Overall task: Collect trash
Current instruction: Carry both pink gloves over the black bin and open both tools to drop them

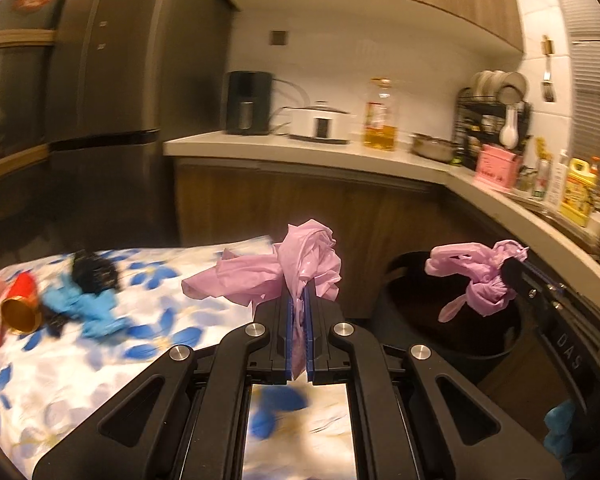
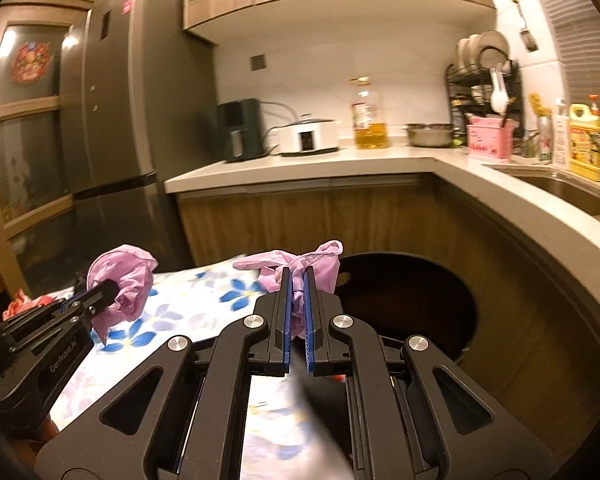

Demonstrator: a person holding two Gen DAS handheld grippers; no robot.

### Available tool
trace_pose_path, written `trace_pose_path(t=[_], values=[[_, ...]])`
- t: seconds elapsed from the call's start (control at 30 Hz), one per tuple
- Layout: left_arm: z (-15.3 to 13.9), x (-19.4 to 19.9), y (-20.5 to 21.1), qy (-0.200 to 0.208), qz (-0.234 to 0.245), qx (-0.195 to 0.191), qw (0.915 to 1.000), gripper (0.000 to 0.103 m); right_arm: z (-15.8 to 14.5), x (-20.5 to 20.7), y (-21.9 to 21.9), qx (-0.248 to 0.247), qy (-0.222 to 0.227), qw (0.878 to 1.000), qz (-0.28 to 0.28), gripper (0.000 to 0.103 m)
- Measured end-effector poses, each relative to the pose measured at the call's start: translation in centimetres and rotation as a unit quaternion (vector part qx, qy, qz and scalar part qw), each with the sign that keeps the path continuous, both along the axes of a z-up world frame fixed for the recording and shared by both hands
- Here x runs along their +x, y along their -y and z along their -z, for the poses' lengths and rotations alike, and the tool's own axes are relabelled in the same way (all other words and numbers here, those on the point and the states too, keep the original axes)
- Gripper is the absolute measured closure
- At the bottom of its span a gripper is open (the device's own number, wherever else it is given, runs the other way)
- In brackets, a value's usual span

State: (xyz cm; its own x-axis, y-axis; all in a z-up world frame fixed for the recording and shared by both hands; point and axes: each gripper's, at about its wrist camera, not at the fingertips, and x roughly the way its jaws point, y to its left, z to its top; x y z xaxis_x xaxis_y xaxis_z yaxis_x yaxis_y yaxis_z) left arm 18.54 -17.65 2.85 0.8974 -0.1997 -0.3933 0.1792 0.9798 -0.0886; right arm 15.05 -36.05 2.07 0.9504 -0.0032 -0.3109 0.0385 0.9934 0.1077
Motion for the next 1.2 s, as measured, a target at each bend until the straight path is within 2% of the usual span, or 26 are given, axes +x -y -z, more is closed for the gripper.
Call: trace_pose_path(t=[0.3, 0.53, 0.9, 1.2], values=[[-0.2, 2.0, 5.7, 0.001, 0.052, 0.006, 0.9986, 0.099, 0.2, 0.1, 5.2, 0.002, 0.002, 0.999, 0.048, 0.098], [0.1, 3.3, 9.1, 0.003, 0.086, 0.01, 0.9963, 0.099, 0.8, 0.9, 7.2, -0.001, -0.003, 0.998, 0.061, 0.098], [1.3, 4.8, 11.5, -0.003, 0.118, 0.011, 0.993, 0.098, 1.6, 2.4, 8.5, 0.002, -0.013, 0.998, 0.067, 0.098], [2.0, 5.6, 12.1, -0.008, 0.126, 0.012, 0.9919, 0.098, 2.2, 3.2, 8.7, 0.002, -0.017, 0.998, 0.068, 0.098]])
